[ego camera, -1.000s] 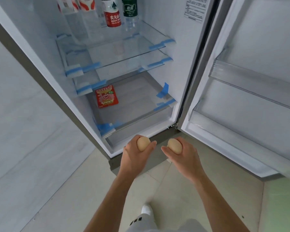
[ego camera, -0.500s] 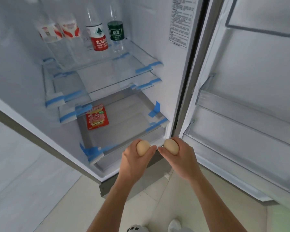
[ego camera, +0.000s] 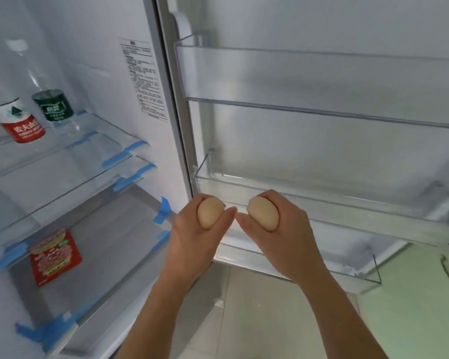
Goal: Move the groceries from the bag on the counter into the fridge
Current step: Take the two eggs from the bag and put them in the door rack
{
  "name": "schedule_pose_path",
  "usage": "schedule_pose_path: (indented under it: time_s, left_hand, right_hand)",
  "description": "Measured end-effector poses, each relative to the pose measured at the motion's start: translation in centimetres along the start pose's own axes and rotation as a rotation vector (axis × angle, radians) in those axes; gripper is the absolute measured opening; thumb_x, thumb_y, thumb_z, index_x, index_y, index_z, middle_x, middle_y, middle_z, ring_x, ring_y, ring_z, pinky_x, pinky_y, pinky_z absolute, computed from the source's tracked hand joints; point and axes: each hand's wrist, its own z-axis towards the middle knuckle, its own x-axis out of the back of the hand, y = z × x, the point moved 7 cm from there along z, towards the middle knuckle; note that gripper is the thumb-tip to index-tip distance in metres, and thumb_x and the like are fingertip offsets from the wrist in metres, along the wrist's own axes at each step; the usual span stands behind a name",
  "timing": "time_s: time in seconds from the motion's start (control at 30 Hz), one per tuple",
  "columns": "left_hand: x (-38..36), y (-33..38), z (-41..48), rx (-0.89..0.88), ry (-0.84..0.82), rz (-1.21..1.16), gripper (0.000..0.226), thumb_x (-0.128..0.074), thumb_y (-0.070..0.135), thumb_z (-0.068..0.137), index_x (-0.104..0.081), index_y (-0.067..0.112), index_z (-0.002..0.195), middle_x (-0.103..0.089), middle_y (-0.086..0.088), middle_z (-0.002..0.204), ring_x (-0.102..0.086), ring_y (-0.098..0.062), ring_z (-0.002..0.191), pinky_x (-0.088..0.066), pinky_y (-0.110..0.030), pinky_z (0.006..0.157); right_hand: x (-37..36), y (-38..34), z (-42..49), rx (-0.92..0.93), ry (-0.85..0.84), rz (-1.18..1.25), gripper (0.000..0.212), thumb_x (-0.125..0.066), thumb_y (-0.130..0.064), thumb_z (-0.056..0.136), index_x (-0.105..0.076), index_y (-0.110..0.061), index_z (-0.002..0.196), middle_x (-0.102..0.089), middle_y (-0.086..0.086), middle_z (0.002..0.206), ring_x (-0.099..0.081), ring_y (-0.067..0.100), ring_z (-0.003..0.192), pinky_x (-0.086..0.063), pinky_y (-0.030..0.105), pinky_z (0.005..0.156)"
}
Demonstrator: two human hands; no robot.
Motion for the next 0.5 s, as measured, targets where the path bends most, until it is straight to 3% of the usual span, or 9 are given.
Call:
schedule_pose_path:
  time_s: [0.13,0.27,0.4,0.5]
  left_hand:
    - [-0.6,4.4,2.4,-0.103,-0.022,0.025,0.026,-0.074,0.046,0.079,-0.062,0.024,0.087,-0.064,0.006,0.076,-0.059,-0.008,0.065,-0.047,-0.015,0.057]
    - [-1.1,7.4,4.1,-0.204,-0.071,0.043,0.024,-0.075,0.042,0.080,-0.060,0.024,0.087,-0.063,0.006,0.075,-0.057,-0.008,0.065,-0.046,-0.014,0.055]
    - [-1.9,8.7,6.1,-0.252,-0.174,0.190,0.026,-0.074,0.046,0.081,-0.055,0.030,0.089,-0.062,0.009,0.078,-0.058,-0.007,0.069,-0.045,-0.012,0.053]
    - [-2.9,8.2,7.8,-0.236,-0.294,0.317,0.024,-0.068,0.040,0.087,-0.050,0.029,0.098,-0.060,0.009,0.084,-0.057,-0.009,0.069,-0.044,-0.017,0.056]
  right_hand:
    - [4.3,-2.1,1.0,0.034,0.092,-0.060,0.026,-0.077,-0.042,0.078,-0.055,-0.029,0.082,-0.061,-0.017,0.079,-0.056,0.004,0.066,-0.042,0.011,0.055]
    - [6.9,-2.8,2.2,0.026,0.087,-0.141,0.028,-0.077,-0.044,0.077,-0.056,-0.027,0.081,-0.058,-0.009,0.065,-0.054,0.005,0.060,-0.042,0.013,0.052]
    - [8.0,-2.0,3.8,-0.043,0.082,-0.163,0.022,-0.071,-0.042,0.079,-0.057,-0.025,0.080,-0.059,-0.007,0.067,-0.054,0.009,0.060,-0.041,0.015,0.050]
    - [7.8,-0.9,5.1,-0.124,0.022,-0.266,0.021,-0.064,-0.047,0.077,-0.055,-0.029,0.084,-0.063,-0.005,0.073,-0.059,0.016,0.066,-0.050,0.031,0.061]
